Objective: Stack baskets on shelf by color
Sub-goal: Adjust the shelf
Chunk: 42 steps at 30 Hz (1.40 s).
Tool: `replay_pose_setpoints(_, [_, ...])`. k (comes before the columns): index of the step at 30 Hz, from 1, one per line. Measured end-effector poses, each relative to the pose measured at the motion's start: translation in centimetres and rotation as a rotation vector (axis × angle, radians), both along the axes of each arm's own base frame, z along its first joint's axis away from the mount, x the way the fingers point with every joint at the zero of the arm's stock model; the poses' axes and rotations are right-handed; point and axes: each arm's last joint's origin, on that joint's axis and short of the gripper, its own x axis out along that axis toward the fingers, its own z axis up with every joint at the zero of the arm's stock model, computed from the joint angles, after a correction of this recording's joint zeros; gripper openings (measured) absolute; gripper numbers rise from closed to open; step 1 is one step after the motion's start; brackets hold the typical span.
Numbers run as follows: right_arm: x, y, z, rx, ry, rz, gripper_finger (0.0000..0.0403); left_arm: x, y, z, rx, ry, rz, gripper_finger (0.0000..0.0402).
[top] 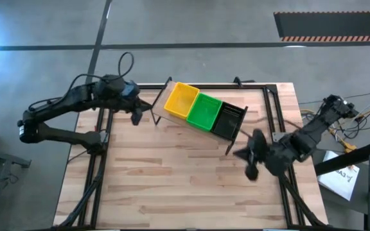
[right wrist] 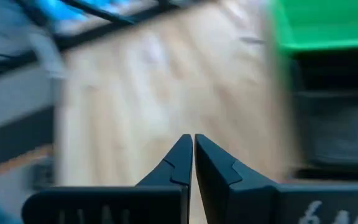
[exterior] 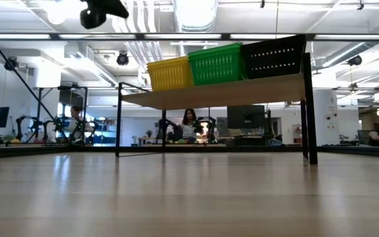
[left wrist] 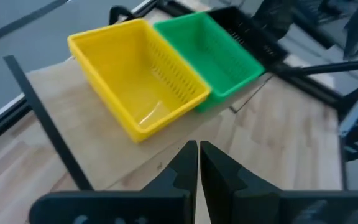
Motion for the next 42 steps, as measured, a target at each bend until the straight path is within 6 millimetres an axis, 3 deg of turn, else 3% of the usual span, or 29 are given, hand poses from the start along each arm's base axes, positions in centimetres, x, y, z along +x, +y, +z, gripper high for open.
replay_pose_setpoints(3, [-1.0,1.0,-0.7,0.053,-0.133,0.105,0.0009,-0.7,-0.6,0.6,0.002,-0.048,-0.013,0.0001])
replay_pose_setpoints(6, [-2.7,0.4,-1.4,0.096,-0.204,0.136,0.0009,-1.1,-1.0,1.2,-0.002,-0.100,-0.020,0.0001])
replay_pose_setpoints(12, [-6.5,-3.0,-3.1,0.070,-0.258,0.220,0.0008,-0.8,-1.2,2.2,-0.069,-0.220,0.010,0.0002])
replay_pose_setpoints(15, [-10.0,-6.1,-2.5,0.078,-0.417,0.274,0.0008,-0.1,-1.1,2.6,-0.087,-0.278,0.020,0.0002])
replay_pose_setpoints(22, [-12.8,-8.2,-5.0,0.054,-0.609,0.454,0.0008,2.7,-0.4,3.0,-0.128,-0.411,0.070,0.0002])
replay_pose_setpoints(26, [-13.6,-8.9,-7.1,0.020,-0.675,0.511,0.0008,4.9,0.0,2.8,-0.144,-0.459,0.085,0.0002])
replay_pose_setpoints(28, [-13.7,-8.9,-7.2,0.024,-0.728,0.521,0.0008,6.0,0.2,2.4,-0.162,-0.466,0.091,0.0002])
replay_pose_setpoints(34, [-12.9,-8.0,-9.2,-0.047,-0.671,0.600,0.0008,8.6,0.3,1.2,-0.196,-0.467,0.101,0.0002])
replay_pose_setpoints(42, [-11.4,-7.4,-12.6,-0.108,-0.648,0.548,0.0008,9.6,0.4,0.8,-0.207,-0.483,0.151,0.0002])
